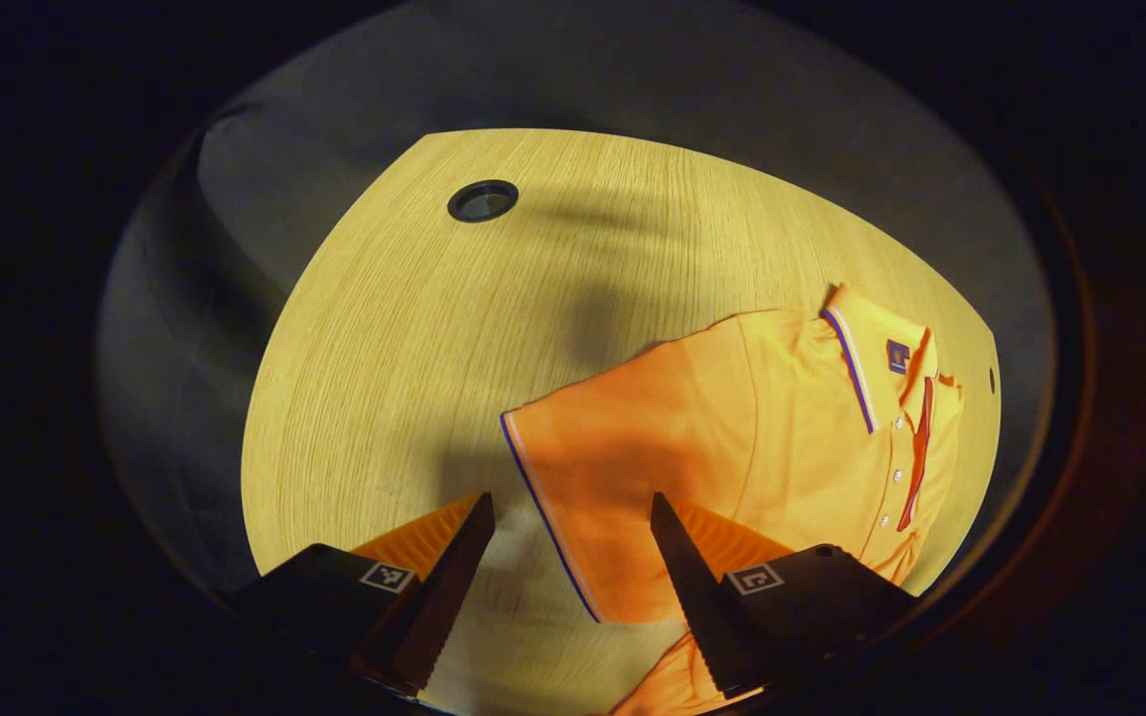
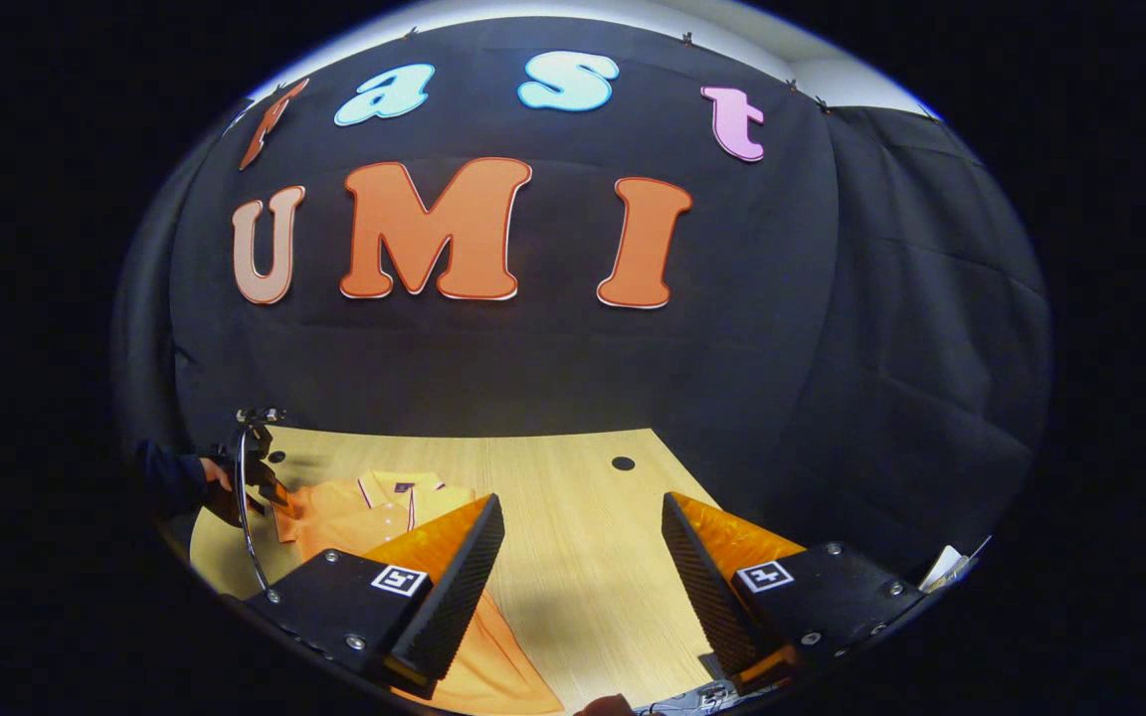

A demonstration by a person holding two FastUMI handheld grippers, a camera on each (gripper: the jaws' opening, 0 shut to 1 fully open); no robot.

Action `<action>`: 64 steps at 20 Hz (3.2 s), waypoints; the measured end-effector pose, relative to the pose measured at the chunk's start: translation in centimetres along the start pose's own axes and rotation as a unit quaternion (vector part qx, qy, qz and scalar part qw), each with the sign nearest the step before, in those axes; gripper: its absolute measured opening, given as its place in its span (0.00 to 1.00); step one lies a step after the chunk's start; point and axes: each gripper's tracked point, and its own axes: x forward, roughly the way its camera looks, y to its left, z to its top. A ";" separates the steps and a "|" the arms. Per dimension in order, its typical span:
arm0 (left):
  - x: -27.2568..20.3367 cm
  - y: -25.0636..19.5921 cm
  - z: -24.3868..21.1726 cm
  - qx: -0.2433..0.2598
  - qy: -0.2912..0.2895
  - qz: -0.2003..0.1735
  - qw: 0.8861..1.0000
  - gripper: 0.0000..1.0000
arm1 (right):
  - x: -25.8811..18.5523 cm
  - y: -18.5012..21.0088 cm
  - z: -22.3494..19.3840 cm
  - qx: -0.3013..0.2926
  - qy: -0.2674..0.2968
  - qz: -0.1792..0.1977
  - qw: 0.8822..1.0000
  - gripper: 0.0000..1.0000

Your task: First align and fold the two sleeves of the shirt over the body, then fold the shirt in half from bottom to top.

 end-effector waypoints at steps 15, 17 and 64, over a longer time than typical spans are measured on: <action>-5.9 -6.2 4.3 0.113 -0.108 -0.075 0.985 0.06 | -0.5 -0.5 -1.8 0.011 0.015 -0.004 1.000 0.98; -6.8 -8.1 4.7 0.137 -0.122 -0.086 0.979 0.05 | -0.4 -0.3 -1.9 0.010 0.016 0.002 1.000 0.98; -45.1 -8.5 -21.1 0.086 -0.632 -0.040 0.769 0.98 | -3.8 6.1 -2.5 -0.046 -0.174 0.212 0.961 0.98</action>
